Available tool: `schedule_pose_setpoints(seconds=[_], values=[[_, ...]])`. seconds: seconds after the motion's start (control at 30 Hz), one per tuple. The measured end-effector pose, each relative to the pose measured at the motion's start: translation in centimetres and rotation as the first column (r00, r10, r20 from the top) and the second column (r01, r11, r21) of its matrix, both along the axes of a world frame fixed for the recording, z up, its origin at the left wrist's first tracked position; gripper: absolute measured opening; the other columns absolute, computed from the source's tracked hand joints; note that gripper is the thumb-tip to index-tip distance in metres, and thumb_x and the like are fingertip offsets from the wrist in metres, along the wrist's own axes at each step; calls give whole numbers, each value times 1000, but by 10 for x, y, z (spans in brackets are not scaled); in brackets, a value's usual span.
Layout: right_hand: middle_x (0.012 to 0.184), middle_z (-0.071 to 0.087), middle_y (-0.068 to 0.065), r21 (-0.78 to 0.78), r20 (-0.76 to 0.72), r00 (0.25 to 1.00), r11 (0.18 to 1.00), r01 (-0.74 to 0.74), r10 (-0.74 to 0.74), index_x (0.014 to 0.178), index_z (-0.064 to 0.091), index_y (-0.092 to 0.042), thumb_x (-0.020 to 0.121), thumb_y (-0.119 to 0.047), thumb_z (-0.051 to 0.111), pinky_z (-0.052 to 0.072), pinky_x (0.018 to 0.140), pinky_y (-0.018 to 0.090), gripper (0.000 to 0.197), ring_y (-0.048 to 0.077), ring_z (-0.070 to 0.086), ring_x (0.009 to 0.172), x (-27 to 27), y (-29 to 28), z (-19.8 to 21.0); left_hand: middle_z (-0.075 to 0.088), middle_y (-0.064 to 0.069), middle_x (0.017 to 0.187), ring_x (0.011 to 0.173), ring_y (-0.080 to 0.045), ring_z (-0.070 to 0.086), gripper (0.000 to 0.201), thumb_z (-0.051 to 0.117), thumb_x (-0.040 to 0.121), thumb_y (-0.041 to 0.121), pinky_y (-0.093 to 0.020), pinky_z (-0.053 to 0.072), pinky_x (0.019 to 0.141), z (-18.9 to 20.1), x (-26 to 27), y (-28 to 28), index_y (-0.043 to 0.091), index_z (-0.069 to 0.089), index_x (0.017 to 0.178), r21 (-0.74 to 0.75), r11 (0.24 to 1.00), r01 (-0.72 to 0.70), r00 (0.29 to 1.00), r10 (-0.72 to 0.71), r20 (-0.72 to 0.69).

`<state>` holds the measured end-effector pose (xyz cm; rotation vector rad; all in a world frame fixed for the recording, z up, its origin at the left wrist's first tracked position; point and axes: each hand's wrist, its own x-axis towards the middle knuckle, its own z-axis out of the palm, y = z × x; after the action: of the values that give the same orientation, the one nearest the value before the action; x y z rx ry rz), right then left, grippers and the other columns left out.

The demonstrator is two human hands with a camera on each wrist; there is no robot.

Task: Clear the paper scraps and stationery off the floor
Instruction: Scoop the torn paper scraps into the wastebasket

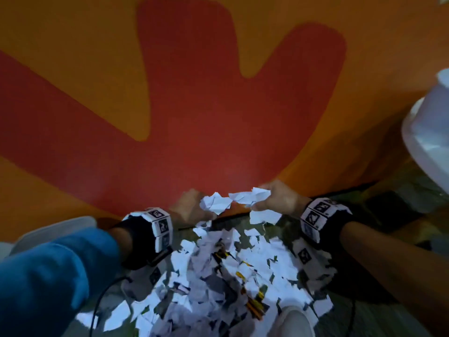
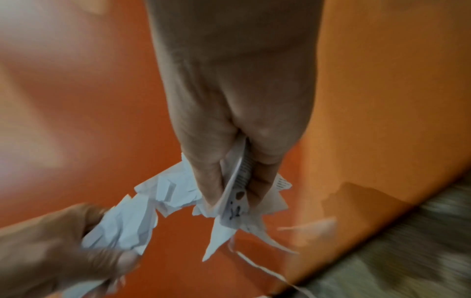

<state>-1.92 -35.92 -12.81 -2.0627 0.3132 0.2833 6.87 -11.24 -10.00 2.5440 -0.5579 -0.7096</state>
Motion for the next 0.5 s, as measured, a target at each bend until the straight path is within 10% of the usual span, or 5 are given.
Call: schedule_pose_setpoints(seconds=[0.23,0.37,0.5], values=[[75,75,-1,16,75,968,970,-241,239,90,79,-14,79,-12,81,43,54,24,11,13,62,62,45,125,117,57,0,71,58,-10,50,31,83,78,32,-16,34,42,93,19,142,12,58,78,-84,970,-229,966,237,103],[87,75,16,4,96,929,933,-360,358,89,80,-19,76,-21,84,38,60,35,13,22,58,68,80,214,134,71,-12,78,62,-21,66,32,84,77,29,-34,49,51,102,22,240,3,68,88,-169,923,-345,929,361,79],[83,74,14,79,115,927,927,-368,358,88,78,-12,76,-13,84,44,60,33,13,21,61,66,107,307,124,72,-15,73,53,-16,66,13,80,82,11,-28,53,48,92,19,320,4,69,80,-261,831,-491,868,493,-61]])
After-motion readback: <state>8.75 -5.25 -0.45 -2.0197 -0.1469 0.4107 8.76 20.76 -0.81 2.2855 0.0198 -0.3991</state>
